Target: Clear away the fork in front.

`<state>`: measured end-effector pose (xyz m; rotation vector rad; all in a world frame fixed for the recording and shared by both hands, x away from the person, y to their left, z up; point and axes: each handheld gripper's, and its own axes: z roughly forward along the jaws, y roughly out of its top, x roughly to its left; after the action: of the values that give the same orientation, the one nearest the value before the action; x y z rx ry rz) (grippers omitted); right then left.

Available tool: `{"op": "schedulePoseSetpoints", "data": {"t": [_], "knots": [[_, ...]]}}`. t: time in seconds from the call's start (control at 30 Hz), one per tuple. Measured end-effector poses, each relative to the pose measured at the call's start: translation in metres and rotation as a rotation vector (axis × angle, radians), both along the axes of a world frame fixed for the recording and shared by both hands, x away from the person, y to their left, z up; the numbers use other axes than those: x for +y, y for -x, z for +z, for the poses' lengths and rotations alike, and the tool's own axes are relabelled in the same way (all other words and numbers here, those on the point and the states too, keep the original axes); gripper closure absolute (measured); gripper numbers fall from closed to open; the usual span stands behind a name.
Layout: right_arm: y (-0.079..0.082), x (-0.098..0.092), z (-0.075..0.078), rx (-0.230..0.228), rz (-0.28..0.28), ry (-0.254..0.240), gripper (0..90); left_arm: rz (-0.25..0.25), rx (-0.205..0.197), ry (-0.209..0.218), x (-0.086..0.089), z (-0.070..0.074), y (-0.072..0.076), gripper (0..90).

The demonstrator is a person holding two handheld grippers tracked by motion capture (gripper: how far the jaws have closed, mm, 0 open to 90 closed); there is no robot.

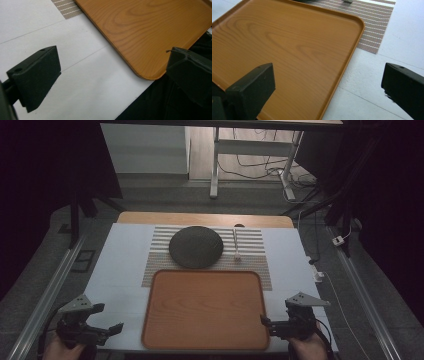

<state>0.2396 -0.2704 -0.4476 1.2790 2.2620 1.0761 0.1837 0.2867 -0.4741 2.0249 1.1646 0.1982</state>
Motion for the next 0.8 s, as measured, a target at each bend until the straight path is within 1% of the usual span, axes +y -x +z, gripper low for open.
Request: {"op": "schedulePoseSetpoints", "data": {"t": [0.13, 0.2, 0.33, 0.63, 0.8], "knots": [[-0.0004, 0.0005, -0.0002, 0.004, 0.002, 0.003, 0.0, 0.001, 0.003, 0.005, 0.0005, -0.0001, -0.0002, 0.0], [-0.0002, 0.001, 0.0, 0.005, 0.004, 0.012, 0.0, 0.001, 0.002, 0.009, 0.0012, 0.0, -0.0001, 0.0], [-0.0001, 0.0018, -0.0003, 0.003, 0.007, 0.016, 0.0, 0.004, -0.006, 0.017, 0.002, 0.0001, 0.0004, 0.0], [-0.001, 0.0018, -0.0007, 0.014, 0.006, 0.013, 0.0, 0.01, 0.001, 0.025, 0.0028, 0.0001, 0.0, 0.0], [-0.0013, 0.0035, -0.001, 0.018, 0.017, 0.027, 0.0, 0.01, 0.002, 0.028, 0.0031, -0.0001, -0.0002, 0.0]]}}
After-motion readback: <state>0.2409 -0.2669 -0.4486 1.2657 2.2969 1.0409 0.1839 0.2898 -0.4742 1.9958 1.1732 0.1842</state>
